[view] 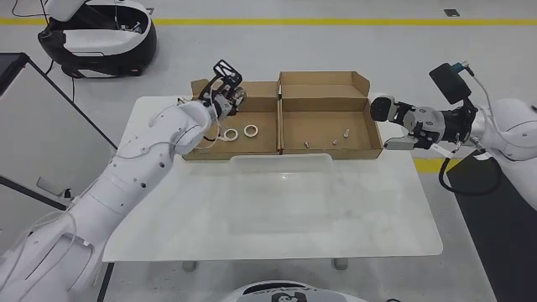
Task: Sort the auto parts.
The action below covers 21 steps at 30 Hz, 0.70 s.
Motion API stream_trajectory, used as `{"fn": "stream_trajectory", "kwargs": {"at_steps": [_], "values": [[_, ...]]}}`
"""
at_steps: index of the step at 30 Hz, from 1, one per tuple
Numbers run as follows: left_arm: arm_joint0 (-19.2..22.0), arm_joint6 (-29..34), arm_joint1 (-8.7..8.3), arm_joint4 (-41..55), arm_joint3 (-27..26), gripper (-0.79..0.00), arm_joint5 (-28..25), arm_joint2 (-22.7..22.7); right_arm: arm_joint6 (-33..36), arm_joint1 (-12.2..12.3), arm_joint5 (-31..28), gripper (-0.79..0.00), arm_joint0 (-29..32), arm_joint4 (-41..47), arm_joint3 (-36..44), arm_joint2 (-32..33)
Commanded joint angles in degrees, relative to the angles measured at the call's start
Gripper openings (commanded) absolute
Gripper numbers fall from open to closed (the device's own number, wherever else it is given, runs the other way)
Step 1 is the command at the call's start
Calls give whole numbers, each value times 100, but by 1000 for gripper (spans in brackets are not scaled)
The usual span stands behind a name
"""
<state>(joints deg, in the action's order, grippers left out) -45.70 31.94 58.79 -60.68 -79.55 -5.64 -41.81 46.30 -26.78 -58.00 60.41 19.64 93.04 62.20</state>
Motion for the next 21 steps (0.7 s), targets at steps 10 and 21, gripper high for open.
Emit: {"fn": "stream_trajectory", "kwargs": {"at_steps": [10,21], "values": [[111,1223,97,-218,584,-785,-95,-22,0,0,0,0,0,0,0,0],[1,1613,186,-201,981,-785,-429,8,0,0,0,0,0,0,0,0]]}}
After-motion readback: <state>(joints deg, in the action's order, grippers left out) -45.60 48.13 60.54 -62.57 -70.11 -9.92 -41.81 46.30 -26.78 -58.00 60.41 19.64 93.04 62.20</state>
